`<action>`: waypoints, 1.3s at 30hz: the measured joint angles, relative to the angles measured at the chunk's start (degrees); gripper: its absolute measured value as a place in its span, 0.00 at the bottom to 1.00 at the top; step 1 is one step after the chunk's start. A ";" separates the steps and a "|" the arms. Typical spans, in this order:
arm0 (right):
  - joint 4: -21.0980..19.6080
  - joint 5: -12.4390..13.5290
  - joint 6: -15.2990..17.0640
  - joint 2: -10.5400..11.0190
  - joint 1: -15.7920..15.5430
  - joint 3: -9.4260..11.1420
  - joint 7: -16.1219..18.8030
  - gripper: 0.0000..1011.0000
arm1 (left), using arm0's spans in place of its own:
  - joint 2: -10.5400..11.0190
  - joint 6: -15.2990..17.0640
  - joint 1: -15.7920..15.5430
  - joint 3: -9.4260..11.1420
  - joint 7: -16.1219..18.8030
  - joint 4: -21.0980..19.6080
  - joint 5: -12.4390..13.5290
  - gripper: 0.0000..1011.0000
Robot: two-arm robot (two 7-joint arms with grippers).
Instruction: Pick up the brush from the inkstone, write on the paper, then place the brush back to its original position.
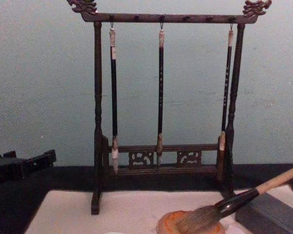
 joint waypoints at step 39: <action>-7.29 -4.52 -2.42 4.10 -2.48 -0.14 -6.84 0.97 | 0.00 0.00 0.00 0.00 0.00 0.00 0.00 0.99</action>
